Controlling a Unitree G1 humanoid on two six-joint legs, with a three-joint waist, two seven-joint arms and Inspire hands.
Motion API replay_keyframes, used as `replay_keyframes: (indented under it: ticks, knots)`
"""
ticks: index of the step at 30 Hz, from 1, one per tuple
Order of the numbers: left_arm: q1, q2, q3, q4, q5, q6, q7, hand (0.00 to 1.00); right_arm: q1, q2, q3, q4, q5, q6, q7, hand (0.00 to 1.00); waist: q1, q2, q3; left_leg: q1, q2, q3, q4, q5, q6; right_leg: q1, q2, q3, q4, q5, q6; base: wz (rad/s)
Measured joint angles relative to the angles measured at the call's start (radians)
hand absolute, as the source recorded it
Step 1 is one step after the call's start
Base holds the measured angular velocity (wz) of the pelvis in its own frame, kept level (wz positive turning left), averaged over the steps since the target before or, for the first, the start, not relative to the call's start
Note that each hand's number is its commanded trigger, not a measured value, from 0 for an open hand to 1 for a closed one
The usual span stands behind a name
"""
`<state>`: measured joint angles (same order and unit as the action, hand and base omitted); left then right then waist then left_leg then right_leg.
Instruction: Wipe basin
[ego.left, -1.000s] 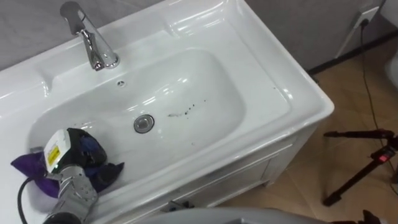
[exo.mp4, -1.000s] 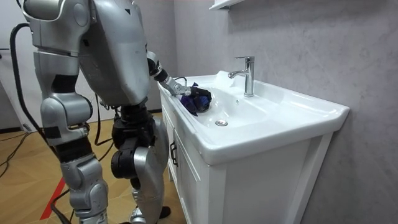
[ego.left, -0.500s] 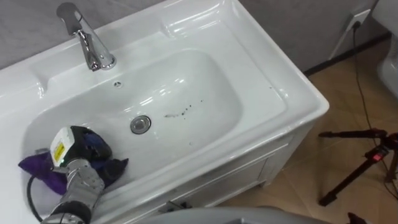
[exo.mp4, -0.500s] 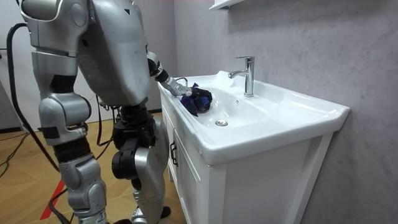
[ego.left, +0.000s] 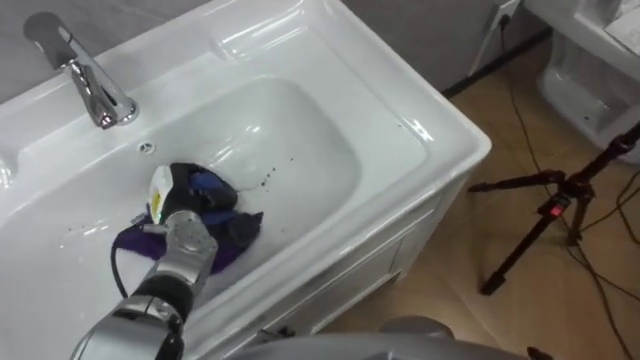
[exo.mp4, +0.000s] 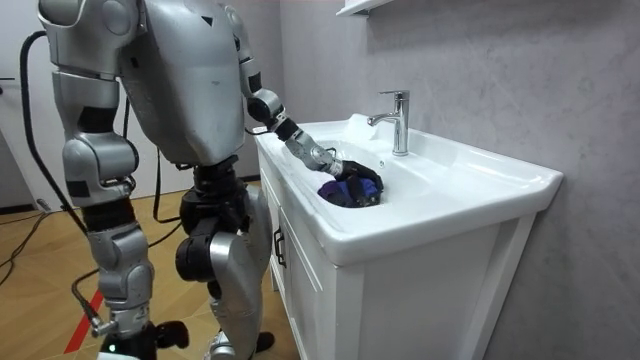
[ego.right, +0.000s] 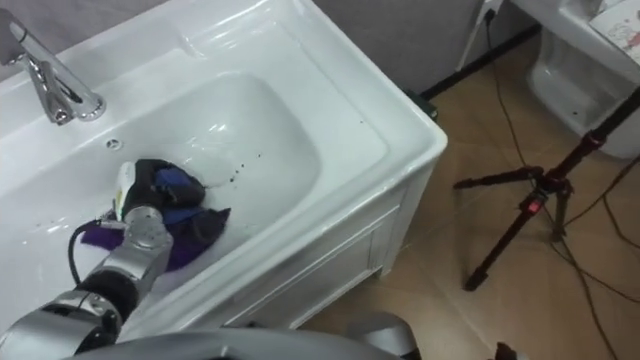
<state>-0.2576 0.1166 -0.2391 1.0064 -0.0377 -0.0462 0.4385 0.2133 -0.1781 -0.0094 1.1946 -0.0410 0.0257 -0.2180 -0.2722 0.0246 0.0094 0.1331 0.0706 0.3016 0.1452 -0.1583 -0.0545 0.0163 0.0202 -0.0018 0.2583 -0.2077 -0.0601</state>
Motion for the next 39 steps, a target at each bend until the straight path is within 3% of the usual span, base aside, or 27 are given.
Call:
replay_keyframes:
  ticks: [5,12,14,20,27,35,39]
  knots:
    - [-0.057,-0.02,-0.011,-0.05,-0.113,-0.005,-0.06,1.0,0.035,0.005,-0.012,0.007,-0.012,0.029,0.001,0.0,-0.059,-0.001,0.0005,0.015,-0.004,0.016,0.001,0.0,0.0,0.004,-0.002,0.019,0.002,0.004,0.004,-0.15]
    - [-0.06,-0.021,-0.051,-0.069,-0.219,-0.003,-0.098,1.0,0.064,0.01,-0.011,-0.005,-0.023,0.058,0.011,0.0,-0.071,0.004,0.003,0.016,-0.004,0.015,-0.001,-0.01,0.015,0.02,-0.002,0.013,-0.022,0.013,0.014,0.07]
    - [-0.061,-0.025,-0.077,-0.096,-0.237,0.003,-0.099,1.0,0.039,0.011,-0.001,-0.007,-0.03,0.059,0.011,0.0,-0.081,0.014,0.0081,0.011,-0.007,0.014,-0.001,-0.017,0.025,0.017,-0.005,0.01,-0.025,0.019,0.023,0.04]
    - [-0.061,-0.046,-0.159,-0.192,-0.301,0.026,-0.115,1.0,0.018,0.013,0.052,-0.042,-0.045,0.062,0.025,0.0,-0.088,0.046,0.0066,0.002,-0.02,0.01,-0.006,-0.026,0.042,0.021,-0.021,0.0,-0.039,0.031,0.045,0.08]
    - [-0.061,-0.047,-0.162,-0.207,-0.425,0.027,-0.152,1.0,0.017,0.019,0.084,-0.039,-0.043,0.085,0.031,0.0,-0.105,0.052,0.0072,-0.005,-0.033,0.01,-0.001,-0.037,0.06,0.02,-0.035,-0.007,-0.04,0.026,0.062,0.04]
    - [-0.062,-0.045,-0.18,-0.3,-0.484,0.063,-0.152,1.0,0.016,0.018,0.094,-0.002,-0.042,0.096,0.029,0.0,-0.128,0.057,0.0088,-0.018,-0.047,-0.005,0.008,-0.041,0.068,0.032,-0.054,-0.018,-0.04,0.028,0.075,0.09]
    - [-0.065,-0.031,-0.177,-0.357,-0.483,0.089,-0.153,1.0,0.018,0.016,0.094,-0.01,-0.042,0.098,0.023,0.0,-0.136,0.055,0.0097,-0.019,-0.05,-0.007,0.008,-0.043,0.073,0.033,-0.053,-0.004,-0.049,0.026,0.08,0.01]
